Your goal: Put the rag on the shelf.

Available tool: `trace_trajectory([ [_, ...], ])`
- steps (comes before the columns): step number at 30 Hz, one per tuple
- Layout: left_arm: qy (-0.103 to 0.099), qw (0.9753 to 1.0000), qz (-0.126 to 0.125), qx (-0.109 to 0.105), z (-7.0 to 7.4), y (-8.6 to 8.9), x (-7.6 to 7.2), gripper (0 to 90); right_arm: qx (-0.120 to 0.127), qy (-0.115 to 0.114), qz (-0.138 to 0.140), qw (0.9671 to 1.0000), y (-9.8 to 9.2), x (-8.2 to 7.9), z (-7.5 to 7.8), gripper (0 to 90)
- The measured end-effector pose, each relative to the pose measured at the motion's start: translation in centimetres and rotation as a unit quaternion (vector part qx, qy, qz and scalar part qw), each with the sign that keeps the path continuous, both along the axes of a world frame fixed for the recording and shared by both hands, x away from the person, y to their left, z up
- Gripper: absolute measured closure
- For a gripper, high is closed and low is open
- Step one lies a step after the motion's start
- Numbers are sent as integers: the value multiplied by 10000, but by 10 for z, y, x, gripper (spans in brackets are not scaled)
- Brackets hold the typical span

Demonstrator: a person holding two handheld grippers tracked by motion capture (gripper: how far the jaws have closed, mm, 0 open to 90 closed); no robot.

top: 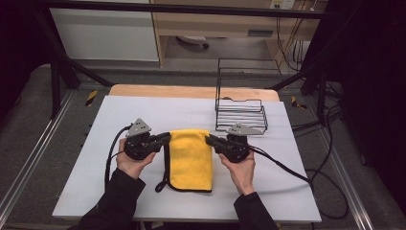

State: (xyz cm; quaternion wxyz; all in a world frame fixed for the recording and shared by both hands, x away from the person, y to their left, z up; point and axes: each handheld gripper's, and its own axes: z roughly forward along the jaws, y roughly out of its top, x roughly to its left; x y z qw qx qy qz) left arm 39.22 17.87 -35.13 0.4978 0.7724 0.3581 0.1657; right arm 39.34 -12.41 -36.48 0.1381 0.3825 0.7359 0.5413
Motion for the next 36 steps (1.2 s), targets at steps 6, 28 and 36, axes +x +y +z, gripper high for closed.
trace_trajectory([
  [6,-183,9998,-33,-89,13,-2,-8,794,58,-193,-18,9998,-5,-7,13,847],
  [28,-648,9974,-26,-327,36,-15,-13,794,101,-689,-91,9975,-21,-19,46,847],
  [36,-842,9955,-11,-444,46,-18,-12,794,86,-875,-143,9960,-23,-20,59,847],
])
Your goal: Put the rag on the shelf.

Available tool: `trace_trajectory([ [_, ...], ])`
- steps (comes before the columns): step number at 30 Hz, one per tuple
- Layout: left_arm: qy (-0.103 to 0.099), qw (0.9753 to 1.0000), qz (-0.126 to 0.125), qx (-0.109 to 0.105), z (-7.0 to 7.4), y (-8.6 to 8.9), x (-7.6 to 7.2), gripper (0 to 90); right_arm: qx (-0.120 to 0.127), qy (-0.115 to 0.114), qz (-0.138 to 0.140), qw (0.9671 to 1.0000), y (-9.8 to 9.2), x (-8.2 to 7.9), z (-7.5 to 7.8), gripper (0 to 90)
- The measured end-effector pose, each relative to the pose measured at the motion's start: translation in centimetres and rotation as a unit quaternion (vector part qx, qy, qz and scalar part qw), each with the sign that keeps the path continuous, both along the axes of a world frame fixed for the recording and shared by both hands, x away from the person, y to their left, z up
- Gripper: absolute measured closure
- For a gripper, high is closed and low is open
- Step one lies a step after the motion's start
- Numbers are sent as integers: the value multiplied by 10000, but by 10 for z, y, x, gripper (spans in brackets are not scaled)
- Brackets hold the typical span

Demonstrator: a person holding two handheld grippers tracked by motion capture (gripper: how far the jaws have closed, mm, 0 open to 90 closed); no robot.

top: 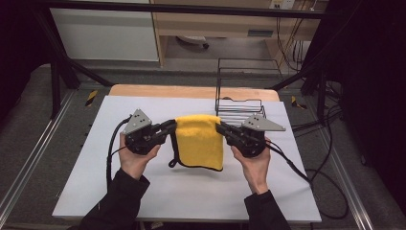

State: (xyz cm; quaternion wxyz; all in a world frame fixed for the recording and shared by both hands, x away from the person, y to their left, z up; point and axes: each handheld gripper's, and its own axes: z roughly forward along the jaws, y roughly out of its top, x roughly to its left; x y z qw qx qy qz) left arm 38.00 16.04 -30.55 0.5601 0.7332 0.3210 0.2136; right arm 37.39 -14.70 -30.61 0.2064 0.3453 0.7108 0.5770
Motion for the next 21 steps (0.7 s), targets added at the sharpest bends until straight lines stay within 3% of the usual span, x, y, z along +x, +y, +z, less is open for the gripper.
trace_trajectory([
  [21,-436,9987,90,-229,21,-21,7,794,244,-367,-198,9988,-16,-1,21,845],
])
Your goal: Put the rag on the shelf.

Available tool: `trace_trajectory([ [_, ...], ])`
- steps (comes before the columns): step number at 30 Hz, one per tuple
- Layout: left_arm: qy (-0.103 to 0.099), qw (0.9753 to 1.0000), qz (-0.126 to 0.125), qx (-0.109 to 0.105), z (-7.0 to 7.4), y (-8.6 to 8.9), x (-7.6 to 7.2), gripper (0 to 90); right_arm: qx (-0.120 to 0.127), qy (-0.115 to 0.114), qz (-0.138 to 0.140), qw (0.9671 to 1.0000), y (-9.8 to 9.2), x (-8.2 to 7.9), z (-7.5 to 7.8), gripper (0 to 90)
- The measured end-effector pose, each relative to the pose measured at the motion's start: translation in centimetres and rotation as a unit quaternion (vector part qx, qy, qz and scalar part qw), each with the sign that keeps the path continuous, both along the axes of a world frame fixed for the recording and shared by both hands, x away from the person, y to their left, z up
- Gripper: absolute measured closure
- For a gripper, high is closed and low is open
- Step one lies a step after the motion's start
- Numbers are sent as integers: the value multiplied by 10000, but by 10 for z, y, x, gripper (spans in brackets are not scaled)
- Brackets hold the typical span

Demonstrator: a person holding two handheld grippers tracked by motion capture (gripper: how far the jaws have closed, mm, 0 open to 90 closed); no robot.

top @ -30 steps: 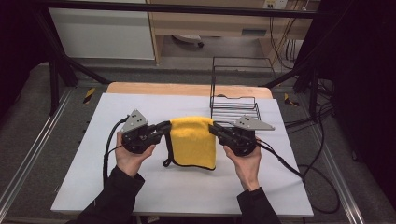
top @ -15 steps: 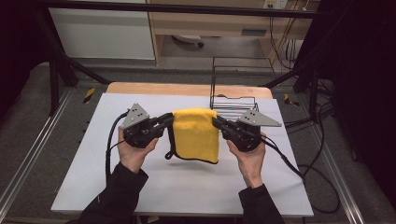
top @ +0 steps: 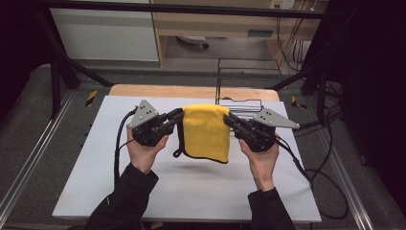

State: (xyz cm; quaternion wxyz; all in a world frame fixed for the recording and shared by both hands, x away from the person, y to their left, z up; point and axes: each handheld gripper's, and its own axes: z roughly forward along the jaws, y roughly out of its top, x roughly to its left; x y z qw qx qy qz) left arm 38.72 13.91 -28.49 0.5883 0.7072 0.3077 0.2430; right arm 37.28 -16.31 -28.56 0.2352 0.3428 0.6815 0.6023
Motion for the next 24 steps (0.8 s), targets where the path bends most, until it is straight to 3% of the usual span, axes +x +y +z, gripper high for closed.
trace_trajectory([
  [7,-117,9999,-6,-63,7,-9,3,794,-20,-146,-131,9998,-5,-1,7,845],
  [24,-322,9992,-30,-237,23,-32,12,794,210,-326,-337,9987,-24,1,23,843],
])
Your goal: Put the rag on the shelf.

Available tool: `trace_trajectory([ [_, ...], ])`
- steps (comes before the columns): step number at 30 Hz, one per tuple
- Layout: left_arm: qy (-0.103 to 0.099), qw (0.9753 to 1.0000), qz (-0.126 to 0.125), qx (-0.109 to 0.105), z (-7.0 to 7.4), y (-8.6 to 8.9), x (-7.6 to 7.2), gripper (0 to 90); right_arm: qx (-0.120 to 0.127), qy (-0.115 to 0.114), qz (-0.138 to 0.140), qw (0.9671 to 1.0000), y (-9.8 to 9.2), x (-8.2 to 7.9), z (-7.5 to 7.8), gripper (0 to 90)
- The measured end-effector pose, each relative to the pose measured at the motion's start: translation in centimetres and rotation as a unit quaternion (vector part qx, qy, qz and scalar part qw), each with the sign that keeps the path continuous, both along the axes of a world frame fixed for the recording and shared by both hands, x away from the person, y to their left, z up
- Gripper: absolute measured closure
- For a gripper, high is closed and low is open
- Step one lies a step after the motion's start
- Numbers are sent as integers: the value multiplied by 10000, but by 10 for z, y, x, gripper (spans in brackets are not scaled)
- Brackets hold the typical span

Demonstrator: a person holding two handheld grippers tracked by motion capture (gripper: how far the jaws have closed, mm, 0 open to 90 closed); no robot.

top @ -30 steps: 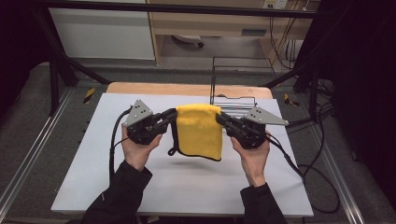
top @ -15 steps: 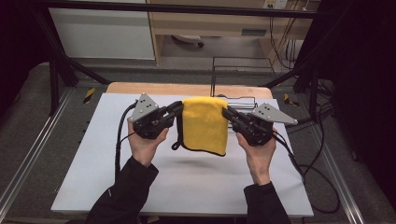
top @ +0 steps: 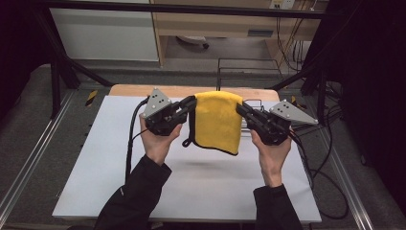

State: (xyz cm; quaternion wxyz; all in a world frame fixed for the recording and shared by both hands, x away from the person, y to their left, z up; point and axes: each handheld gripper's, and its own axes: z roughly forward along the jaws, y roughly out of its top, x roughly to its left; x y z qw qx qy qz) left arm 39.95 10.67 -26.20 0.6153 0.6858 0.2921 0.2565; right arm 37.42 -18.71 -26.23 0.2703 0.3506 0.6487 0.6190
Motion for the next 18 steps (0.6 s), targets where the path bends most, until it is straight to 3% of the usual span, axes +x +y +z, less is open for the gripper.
trace_trajectory([
  [11,-98,9999,-14,-32,8,-12,5,794,11,-39,-89,10000,-7,4,8,840],
  [18,-148,9998,-9,-135,16,-19,11,794,-30,-216,-170,9996,-14,7,16,844],
])
